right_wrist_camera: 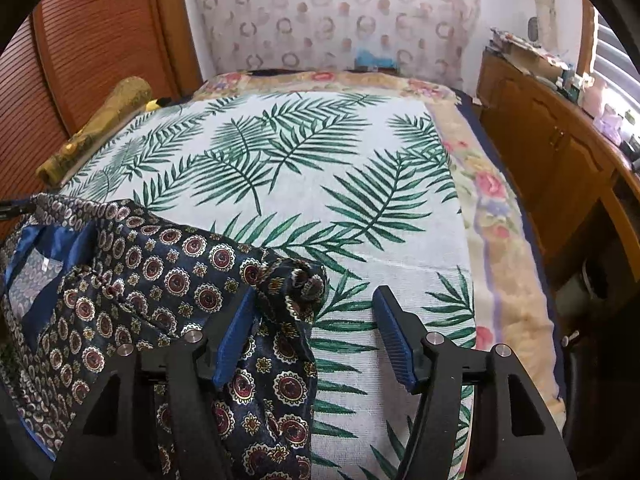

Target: Fold small clothes

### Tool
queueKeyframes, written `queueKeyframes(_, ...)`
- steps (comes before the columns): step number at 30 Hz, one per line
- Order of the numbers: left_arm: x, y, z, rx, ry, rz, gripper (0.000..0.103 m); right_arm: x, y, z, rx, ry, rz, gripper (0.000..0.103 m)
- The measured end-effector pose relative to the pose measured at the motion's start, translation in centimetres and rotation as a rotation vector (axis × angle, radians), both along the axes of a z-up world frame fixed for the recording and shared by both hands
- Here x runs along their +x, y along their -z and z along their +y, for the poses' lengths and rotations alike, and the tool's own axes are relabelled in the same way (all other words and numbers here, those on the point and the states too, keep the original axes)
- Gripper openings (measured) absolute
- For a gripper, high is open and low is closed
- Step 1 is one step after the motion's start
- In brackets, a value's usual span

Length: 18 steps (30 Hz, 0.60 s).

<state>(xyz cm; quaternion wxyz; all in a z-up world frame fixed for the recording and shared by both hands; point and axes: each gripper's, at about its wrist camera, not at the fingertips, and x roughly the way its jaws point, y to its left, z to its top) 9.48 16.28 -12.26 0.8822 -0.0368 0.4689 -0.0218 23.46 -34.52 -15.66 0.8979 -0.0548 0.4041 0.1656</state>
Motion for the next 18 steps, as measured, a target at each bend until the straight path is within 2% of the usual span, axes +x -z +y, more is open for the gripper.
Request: queueKeyframes(18,0.0,0.0,-0.3,0.018,0.010,-0.011,0.058,-0.1,0.1,1.3,-0.036,-0.047,0.014,0.064)
